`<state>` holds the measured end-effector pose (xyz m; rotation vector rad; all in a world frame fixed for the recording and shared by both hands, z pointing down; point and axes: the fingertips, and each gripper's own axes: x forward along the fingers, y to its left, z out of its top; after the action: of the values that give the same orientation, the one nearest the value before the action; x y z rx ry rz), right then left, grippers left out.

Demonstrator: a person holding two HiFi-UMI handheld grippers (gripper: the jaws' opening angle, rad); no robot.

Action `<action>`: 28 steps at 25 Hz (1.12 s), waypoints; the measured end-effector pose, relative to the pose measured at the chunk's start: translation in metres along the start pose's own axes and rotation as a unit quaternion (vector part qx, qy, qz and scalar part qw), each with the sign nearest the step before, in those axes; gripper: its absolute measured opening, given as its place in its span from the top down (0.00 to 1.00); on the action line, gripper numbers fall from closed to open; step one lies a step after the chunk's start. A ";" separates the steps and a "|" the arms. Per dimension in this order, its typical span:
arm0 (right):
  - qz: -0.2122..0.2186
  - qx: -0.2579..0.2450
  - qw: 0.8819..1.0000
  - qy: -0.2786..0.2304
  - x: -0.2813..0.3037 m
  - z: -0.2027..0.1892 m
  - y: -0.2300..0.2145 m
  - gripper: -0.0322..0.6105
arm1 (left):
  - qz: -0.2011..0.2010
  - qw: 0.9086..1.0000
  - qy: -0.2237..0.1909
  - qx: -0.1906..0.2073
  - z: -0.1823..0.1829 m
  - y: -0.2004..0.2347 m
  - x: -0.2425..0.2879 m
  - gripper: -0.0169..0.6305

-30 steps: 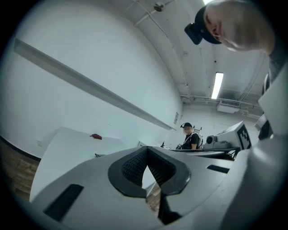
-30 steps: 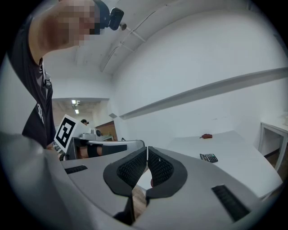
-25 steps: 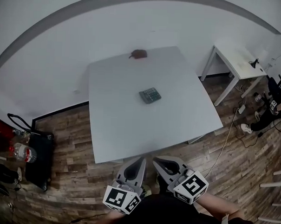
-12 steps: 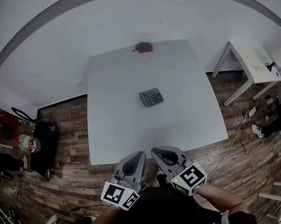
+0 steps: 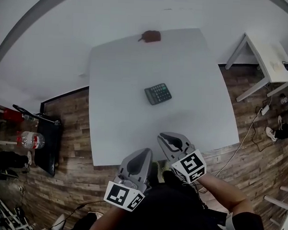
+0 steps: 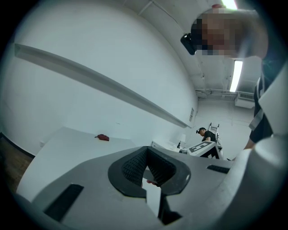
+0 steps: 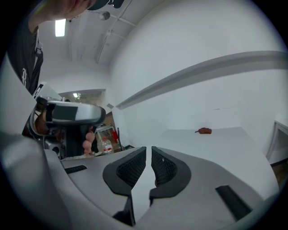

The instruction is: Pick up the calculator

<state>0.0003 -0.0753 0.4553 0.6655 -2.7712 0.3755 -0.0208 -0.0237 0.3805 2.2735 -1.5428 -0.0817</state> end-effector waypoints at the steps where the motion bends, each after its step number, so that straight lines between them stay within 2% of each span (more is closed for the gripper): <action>1: -0.007 -0.003 1.000 0.005 0.007 -0.004 -0.007 0.93 | -0.002 1.000 0.000 -0.003 0.000 0.003 0.005 0.96; 4: -0.028 -0.015 0.999 0.021 0.033 -0.016 -0.028 0.90 | -0.008 1.000 -0.002 -0.012 -0.002 0.016 0.019 0.96; 6: -0.044 -0.031 0.998 0.034 0.054 -0.027 -0.042 0.83 | -0.011 1.000 -0.006 -0.016 -0.002 0.026 0.028 0.96; 10: -0.088 -0.077 0.991 0.066 0.097 -0.059 -0.072 0.76 | -0.018 0.999 -0.008 -0.028 -0.002 0.048 0.045 0.96; 14: -0.137 -0.145 0.975 0.093 0.136 -0.088 -0.104 0.72 | -0.012 0.999 0.004 -0.046 -0.007 0.076 0.057 0.96; 17: -0.158 -0.197 0.961 0.112 0.160 -0.110 -0.120 0.69 | -0.008 0.998 0.017 -0.056 -0.013 0.091 0.062 0.96; 22: -0.176 -0.258 0.938 0.148 0.191 -0.144 -0.141 0.66 | -0.001 0.996 0.037 -0.077 -0.020 0.113 0.072 0.96; 28: -0.180 -0.296 0.919 0.188 0.212 -0.172 -0.153 0.65 | 0.005 0.994 0.055 -0.094 -0.028 0.135 0.075 0.96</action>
<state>-0.0759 -0.2395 0.7102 0.8100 -2.1581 -0.3675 -0.1032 -0.1261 0.4661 2.0892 -1.4270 -0.0936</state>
